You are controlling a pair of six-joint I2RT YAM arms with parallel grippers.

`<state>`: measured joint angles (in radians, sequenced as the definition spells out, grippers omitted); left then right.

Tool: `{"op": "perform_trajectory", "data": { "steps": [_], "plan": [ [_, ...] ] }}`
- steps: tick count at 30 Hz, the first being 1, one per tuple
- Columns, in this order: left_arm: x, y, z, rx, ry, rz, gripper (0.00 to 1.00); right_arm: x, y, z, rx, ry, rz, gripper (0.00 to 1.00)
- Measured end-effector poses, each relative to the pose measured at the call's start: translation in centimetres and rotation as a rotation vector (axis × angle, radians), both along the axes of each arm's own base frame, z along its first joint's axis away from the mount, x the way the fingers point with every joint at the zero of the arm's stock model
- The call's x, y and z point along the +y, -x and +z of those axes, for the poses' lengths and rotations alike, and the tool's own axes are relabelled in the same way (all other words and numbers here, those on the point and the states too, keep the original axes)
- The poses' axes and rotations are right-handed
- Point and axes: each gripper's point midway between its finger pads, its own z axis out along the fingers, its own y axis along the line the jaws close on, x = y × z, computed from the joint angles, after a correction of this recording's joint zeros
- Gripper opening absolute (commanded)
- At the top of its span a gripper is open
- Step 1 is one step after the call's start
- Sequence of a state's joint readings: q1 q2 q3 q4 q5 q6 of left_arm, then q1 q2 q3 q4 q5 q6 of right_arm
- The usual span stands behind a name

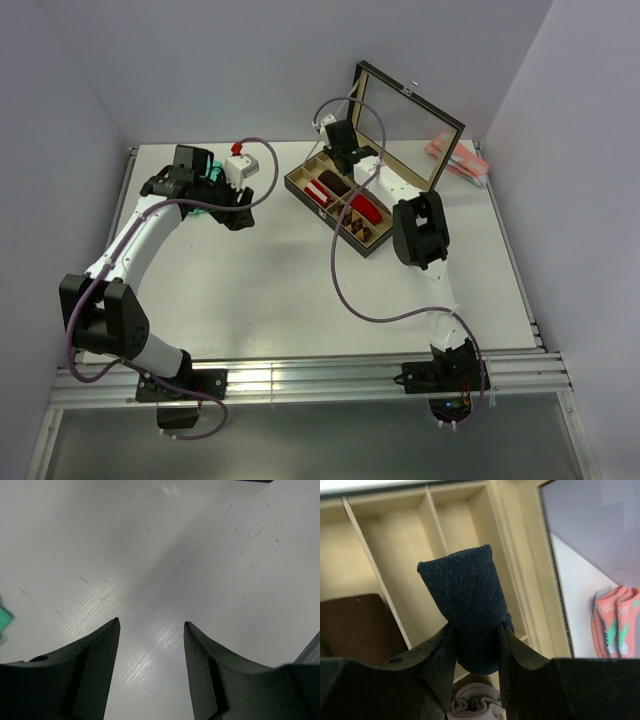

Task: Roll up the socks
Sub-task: Place the sock in the storage box.

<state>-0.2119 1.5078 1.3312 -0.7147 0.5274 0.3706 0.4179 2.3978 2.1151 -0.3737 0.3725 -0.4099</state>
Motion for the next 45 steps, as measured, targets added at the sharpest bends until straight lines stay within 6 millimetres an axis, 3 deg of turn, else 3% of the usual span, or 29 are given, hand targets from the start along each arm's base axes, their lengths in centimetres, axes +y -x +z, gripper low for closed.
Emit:
{"op": "perform_trajectory", "data": {
  "steps": [6, 15, 22, 45],
  "plan": [
    [0.0, -0.1, -0.6, 0.018, -0.003, -0.001, 0.59, -0.3, 0.5, -2.9, 0.077, 0.025, 0.02, 0.0],
    [-0.1, -0.3, -0.8, 0.025, -0.004, -0.001, 0.59, 0.7, 0.7, -1.9, 0.123, -0.026, 0.076, 0.0],
    [-0.2, -0.8, -0.9, 0.03, -0.004, -0.003, 0.59, 0.4, 1.1, -3.6, 0.191, -0.043, 0.09, 0.0],
    [-0.6, -1.0, -1.9, 0.067, 0.005, -0.015, 0.6, 0.3, 1.2, -3.7, 0.291, -0.228, 0.109, 0.0]
  ]
}}
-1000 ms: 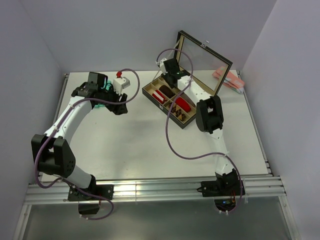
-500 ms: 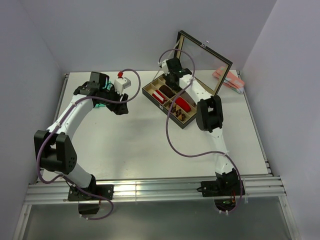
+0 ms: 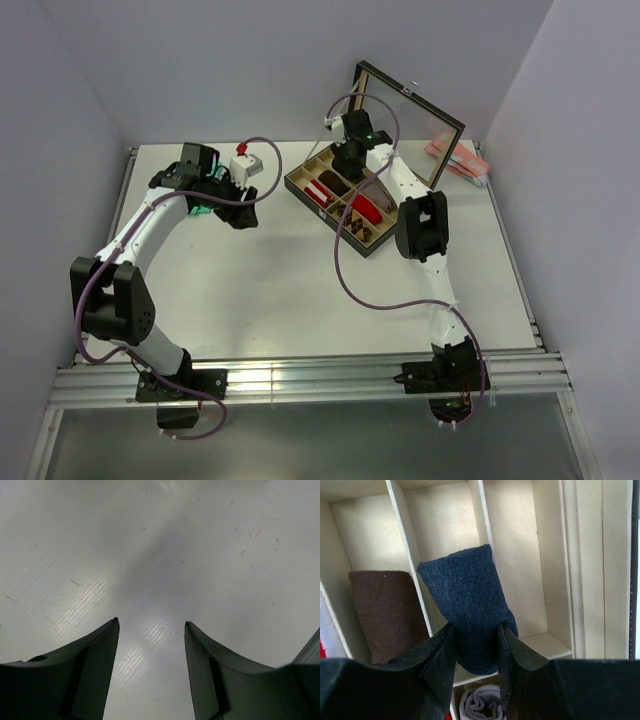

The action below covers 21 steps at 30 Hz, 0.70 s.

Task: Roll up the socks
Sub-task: Place the sock in the storage box.

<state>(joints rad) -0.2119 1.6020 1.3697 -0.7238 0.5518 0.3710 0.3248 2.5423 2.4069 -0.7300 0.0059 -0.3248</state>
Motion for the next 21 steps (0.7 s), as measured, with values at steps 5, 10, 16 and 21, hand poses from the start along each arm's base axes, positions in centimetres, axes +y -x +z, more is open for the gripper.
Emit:
{"op": "perform_trajectory", "data": {
  "steps": [5, 10, 16, 21],
  "plan": [
    [0.0, 0.0, 0.0, 0.001, 0.0, 0.0, 0.6, 0.0, 0.2, -0.2, 0.016, 0.0, 0.004, 0.0],
    [0.0, 0.0, -0.1, 0.002, 0.0, 0.0, 0.6, 0.1, 0.5, -0.5, 0.033, -0.003, 0.007, 0.09],
    [0.0, 0.0, -0.1, 0.004, 0.0, -0.001, 0.6, -0.3, 1.6, -2.3, 0.099, 0.014, -0.003, 0.18],
    [-0.1, 0.1, -0.3, 0.016, 0.003, -0.005, 0.6, -0.3, 1.7, -2.3, 0.102, 0.007, -0.014, 0.26]
  ]
}}
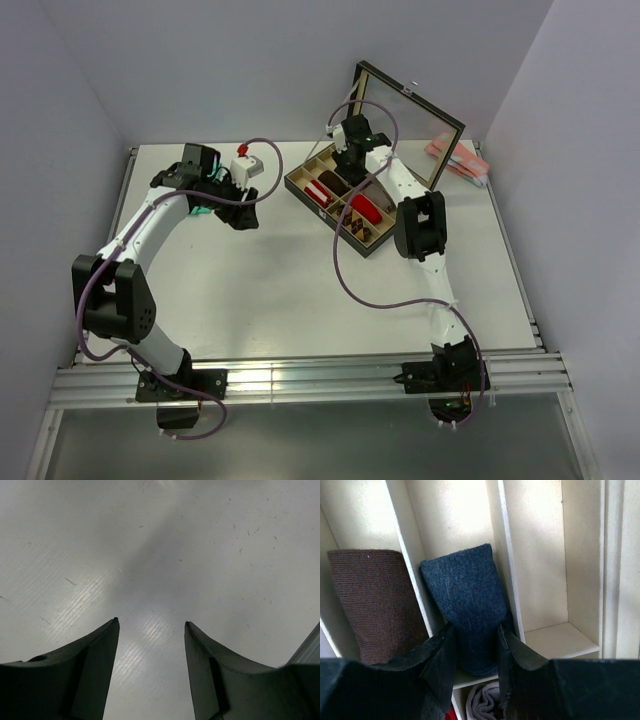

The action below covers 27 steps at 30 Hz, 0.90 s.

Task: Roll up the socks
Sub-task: Place the sock in the storage box.

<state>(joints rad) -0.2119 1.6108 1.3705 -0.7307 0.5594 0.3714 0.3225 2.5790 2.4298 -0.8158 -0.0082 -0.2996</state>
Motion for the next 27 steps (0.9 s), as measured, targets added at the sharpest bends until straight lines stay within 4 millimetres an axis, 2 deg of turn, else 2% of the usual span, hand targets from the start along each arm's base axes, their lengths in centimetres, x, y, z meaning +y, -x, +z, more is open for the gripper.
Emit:
{"op": "perform_trajectory", "data": {
  "steps": [2, 4, 7, 10, 20, 27],
  "plan": [
    [0.0, 0.0, -0.2, 0.006, 0.0, -0.001, 0.6, 0.0, 0.0, 0.0, 0.0, 0.0, -0.001, 0.35],
    [0.0, 0.1, -0.4, 0.014, 0.0, -0.002, 0.6, 0.0, 0.0, 0.0, 0.0, 0.0, 0.0, 0.37],
    [-0.1, 0.2, -0.4, 0.022, 0.001, -0.004, 0.61, 0.1, 0.1, 0.0, -0.001, 0.007, 0.0, 0.5],
    [-0.1, 0.3, -0.3, 0.024, 0.004, -0.007, 0.61, 0.0, 0.0, 0.1, -0.008, 0.019, -0.008, 0.59],
    [-0.2, 0.3, -0.3, 0.022, 0.004, -0.01, 0.61, -0.1, -0.1, 0.6, -0.032, 0.009, -0.028, 0.66],
    [-0.2, 0.3, -0.3, 0.022, 0.003, -0.012, 0.61, -0.1, 0.0, 1.3, -0.046, -0.013, -0.057, 0.66]
  ]
}}
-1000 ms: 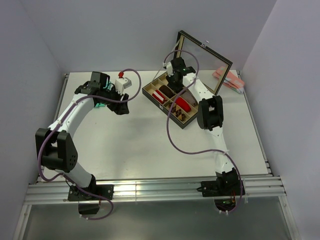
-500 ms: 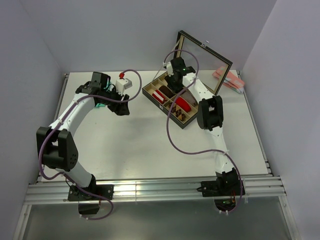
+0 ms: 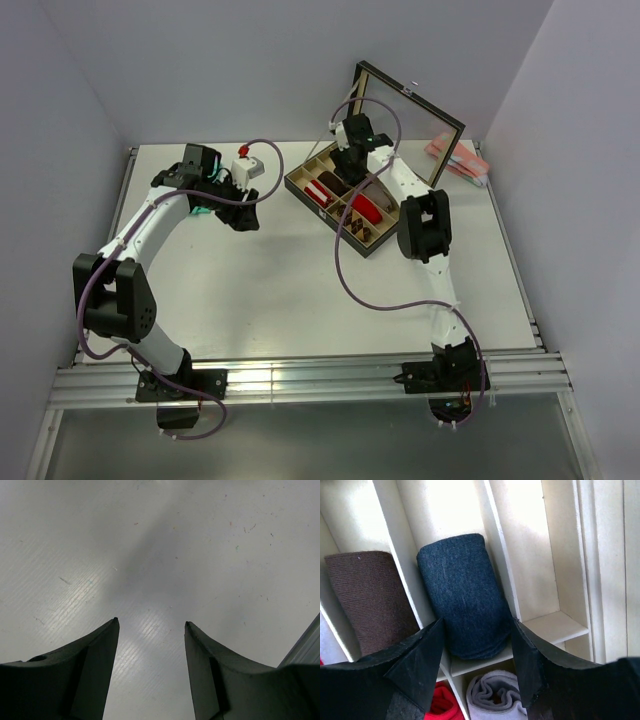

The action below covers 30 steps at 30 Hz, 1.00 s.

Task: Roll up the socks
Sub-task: Place the sock in the storage box, then reset both arms

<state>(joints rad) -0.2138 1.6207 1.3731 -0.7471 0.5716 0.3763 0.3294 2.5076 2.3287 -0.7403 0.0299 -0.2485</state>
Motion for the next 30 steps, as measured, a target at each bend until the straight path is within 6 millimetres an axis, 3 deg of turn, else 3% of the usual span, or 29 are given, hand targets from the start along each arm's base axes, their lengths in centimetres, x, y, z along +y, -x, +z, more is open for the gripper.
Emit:
{"op": "perform_trajectory", "data": {
  "steps": [6, 18, 23, 27, 30],
  "plan": [
    [0.0, 0.0, 0.0, -0.001, -0.001, -0.001, 0.61, 0.0, 0.1, 0.7, -0.023, -0.021, -0.028, 0.66],
    [0.0, -0.1, 0.0, -0.004, -0.002, 0.0, 0.61, 0.3, 0.7, 4.9, -0.088, -0.137, -0.076, 0.66],
    [0.5, -0.3, 1.0, -0.057, -0.014, 0.026, 0.62, -0.1, 3.3, 9.7, -0.144, -0.25, -0.116, 0.67],
    [0.9, 0.3, 3.3, -0.126, -0.01, 0.044, 0.62, -1.0, 6.0, 16.0, -0.256, -0.377, -0.159, 0.69],
    [1.2, 0.7, 5.5, -0.198, 0.003, 0.057, 0.62, -1.8, 9.4, 19.9, -0.34, -0.472, -0.182, 0.7]
  ]
}}
